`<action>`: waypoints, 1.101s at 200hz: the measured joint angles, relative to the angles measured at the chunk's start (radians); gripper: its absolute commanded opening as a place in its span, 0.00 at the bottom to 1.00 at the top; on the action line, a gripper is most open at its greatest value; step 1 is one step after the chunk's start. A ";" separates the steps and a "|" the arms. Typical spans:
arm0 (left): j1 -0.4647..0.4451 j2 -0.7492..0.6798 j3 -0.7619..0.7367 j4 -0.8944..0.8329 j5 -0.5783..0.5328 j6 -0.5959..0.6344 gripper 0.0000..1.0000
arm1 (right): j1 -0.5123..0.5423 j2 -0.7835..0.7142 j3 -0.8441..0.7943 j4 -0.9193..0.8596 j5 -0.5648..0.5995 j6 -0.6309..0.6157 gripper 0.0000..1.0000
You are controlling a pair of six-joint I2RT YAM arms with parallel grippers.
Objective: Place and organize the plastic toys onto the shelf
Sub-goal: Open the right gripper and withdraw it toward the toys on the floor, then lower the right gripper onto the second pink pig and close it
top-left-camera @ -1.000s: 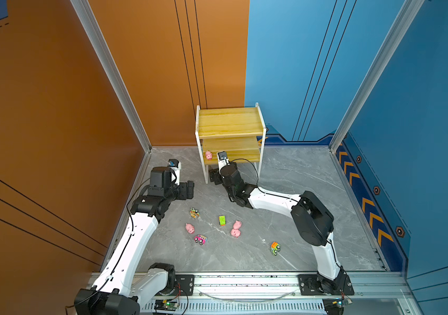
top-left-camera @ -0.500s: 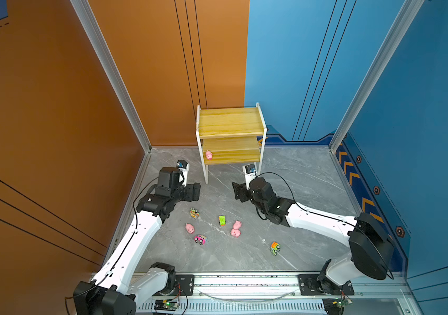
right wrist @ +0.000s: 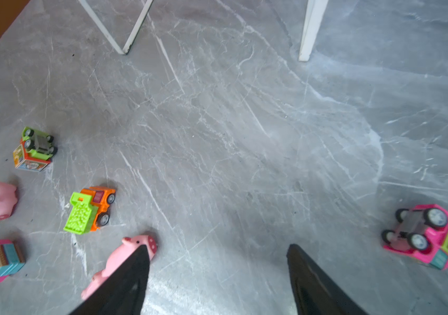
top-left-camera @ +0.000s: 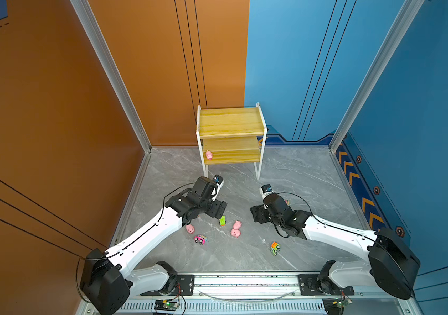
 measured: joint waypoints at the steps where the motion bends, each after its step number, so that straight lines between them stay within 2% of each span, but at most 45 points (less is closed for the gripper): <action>1: 0.000 0.000 0.000 -0.002 0.000 -0.001 0.94 | 0.001 0.000 -0.001 0.000 -0.002 -0.001 0.80; 18: 0.024 -0.009 -0.002 -0.035 0.006 -0.045 0.93 | 0.022 0.000 -0.010 0.011 -0.029 -0.030 0.80; 35: 0.099 -0.050 -0.018 -0.058 0.031 -0.101 0.91 | 0.060 0.009 -0.012 0.045 -0.050 -0.054 0.79; 55: 0.270 -0.127 -0.051 -0.083 0.057 -0.169 0.88 | 0.118 0.077 0.023 0.090 -0.052 -0.072 0.78; 75: 0.444 -0.177 -0.082 -0.097 0.074 -0.241 0.88 | 0.188 0.205 0.126 0.117 -0.050 -0.082 0.75; 97: 0.553 -0.206 -0.127 -0.115 0.094 -0.318 0.87 | 0.269 0.372 0.297 0.123 -0.037 -0.082 0.73; 116: 0.593 -0.211 -0.152 -0.143 0.093 -0.366 0.89 | 0.330 0.489 0.429 0.119 -0.022 -0.081 0.73; 143: 0.603 -0.208 -0.166 -0.185 0.084 -0.408 0.90 | 0.390 0.613 0.564 0.101 -0.022 -0.069 0.71; 220: 0.674 -0.117 -0.166 -0.206 0.083 -0.456 0.91 | 0.456 0.801 0.750 0.036 0.045 -0.051 0.69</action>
